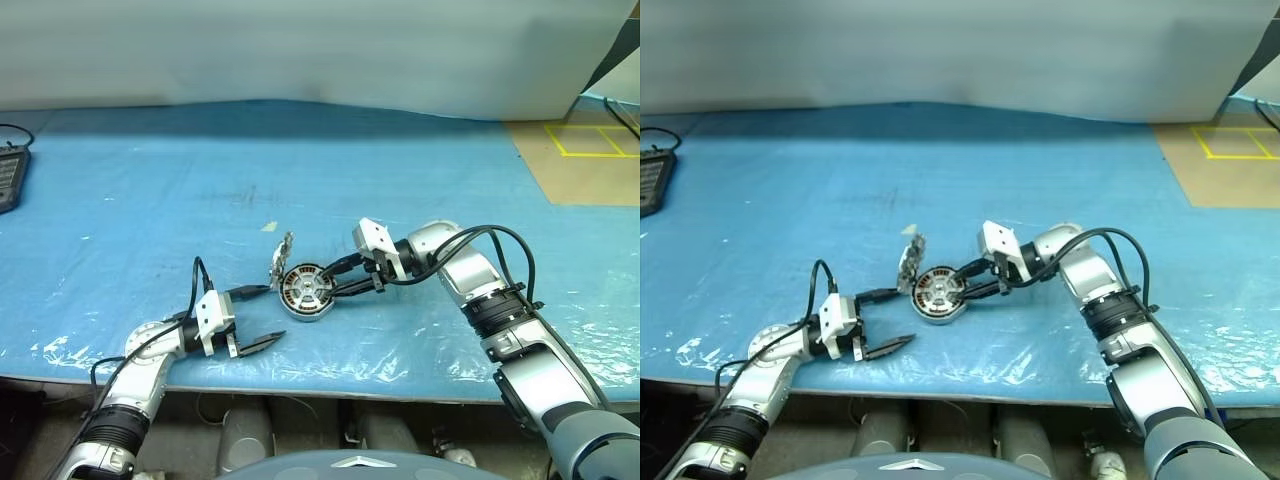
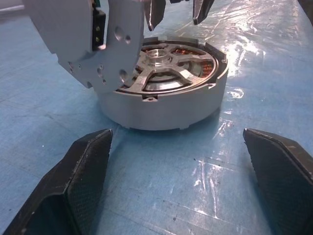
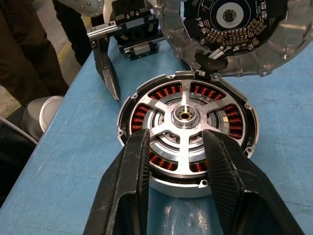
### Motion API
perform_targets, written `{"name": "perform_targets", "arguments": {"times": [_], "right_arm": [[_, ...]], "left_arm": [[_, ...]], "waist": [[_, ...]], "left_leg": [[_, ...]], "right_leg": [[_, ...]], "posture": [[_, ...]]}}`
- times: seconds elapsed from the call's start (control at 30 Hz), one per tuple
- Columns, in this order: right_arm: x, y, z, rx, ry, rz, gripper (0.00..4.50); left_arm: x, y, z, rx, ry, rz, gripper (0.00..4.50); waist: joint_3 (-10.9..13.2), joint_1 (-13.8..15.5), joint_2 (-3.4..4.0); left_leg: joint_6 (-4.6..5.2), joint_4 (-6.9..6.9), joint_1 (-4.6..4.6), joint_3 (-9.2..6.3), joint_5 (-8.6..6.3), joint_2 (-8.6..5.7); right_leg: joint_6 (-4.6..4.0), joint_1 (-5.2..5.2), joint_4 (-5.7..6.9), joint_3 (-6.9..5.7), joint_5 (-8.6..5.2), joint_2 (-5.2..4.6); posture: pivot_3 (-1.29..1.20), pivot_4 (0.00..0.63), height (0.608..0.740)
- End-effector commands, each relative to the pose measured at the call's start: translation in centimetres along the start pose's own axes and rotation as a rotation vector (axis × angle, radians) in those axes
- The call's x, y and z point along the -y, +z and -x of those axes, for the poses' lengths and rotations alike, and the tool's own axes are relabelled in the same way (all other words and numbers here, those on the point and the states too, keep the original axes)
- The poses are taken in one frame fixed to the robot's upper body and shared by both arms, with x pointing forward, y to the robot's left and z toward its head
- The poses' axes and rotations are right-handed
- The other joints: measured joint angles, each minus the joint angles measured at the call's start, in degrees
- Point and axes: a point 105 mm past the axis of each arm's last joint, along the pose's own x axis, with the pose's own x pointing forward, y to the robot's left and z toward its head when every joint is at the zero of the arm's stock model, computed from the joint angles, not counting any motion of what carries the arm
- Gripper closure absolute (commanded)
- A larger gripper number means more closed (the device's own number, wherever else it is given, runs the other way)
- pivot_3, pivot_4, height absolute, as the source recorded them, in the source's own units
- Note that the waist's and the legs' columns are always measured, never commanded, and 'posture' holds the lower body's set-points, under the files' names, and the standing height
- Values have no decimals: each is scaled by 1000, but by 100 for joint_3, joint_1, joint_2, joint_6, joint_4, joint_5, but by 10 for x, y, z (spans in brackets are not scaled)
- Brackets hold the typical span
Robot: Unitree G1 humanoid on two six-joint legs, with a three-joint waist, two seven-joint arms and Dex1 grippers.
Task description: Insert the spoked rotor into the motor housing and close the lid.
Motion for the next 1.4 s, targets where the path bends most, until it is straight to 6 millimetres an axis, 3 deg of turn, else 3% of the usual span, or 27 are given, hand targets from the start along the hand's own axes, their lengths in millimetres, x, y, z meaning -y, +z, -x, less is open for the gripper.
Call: {"name": "perform_targets", "arguments": {"times": [0.03, 0.17, 0.3, 0.37, 0.4, 0.6, 0.77, 0.87, 1.17, 1.4], "right_arm": [[1, 14, 5, 34, -4, 51, 2742], [4, 24, 5, 79, -24, 46, 2742], [12, 18, -4, 62, -66, 26, 3653], [16, 17, -9, 64, -82, 22, 4395], [17, 17, -12, 66, -86, 22, 4452], [18, 11, -23, 45, -76, 26, 4452], [13, -12, -28, -47, -80, 25, 4452], [12, -16, -27, -64, -92, 42, 4452], [19, 35, 3, 92, -144, 112, 4452], [23, 36, 23, 33, -179, 151, 4452]], "left_arm": [[-2, -2, 5, -19, 20, 8, 0], [-2, -2, 6, -18, 20, 11, 0], [-3, -1, 7, -18, 24, 10, 0], [-3, -1, 7, -18, 27, 9, 0], [-3, -1, 7, -19, 29, 8, 0], [-3, 0, 8, -19, 36, 8, 0], [-4, 2, 8, -20, 41, 5, 0], [-4, 2, 8, -20, 43, 4, 0], [-8, 4, 8, -13, 49, 1, 0], [-8, 4, 8, -13, 52, 5, 0]], "waist": [[0, 0, 0], [0, 0, 0], [0, -4, 0], [0, -6, 0], [1, -5, 1], [2, -6, 3], [2, -9, 3], [2, -10, 3], [14, -4, 9], [14, -6, 9]], "left_leg": [[0, 0, 0, 0, 0, 0], [0, -1, 0, 0, 0, 0], [0, -2, 1, 0, 0, 1], [0, -2, 1, 0, 0, 1], [0, -2, 0, 0, 0, 1], [-1, -6, -2, 0, 0, 1], [-1, -7, -1, 0, 0, 1], [-1, -7, 0, 0, 0, 2], [-1, -7, -5, 0, 0, 1], [-1, -10, -4, 1, 0, 2]], "right_leg": [[0, 0, 0, 0, 0, 0], [3, 0, -1, 0, -2, 0], [5, -1, -1, 0, -3, 0], [12, -1, -1, 0, -7, 0], [15, -1, -1, 0, -9, 0], [0, -4, -3, 0, -1, 0], [0, -4, -4, 0, -1, 0], [5, -4, -4, 1, -4, 0], [0, -6, -4, 2, -1, 0], [1, -7, -5, 2, -2, 0]], "posture": [[0, 150, 740], [0, 150, 740], [0, 150, 740], [0, 150, 740], [0, 150, 740], [0, 150, 740], [0, 150, 740], [0, 150, 740], [0, 150, 740], [0, 150, 740]]}}
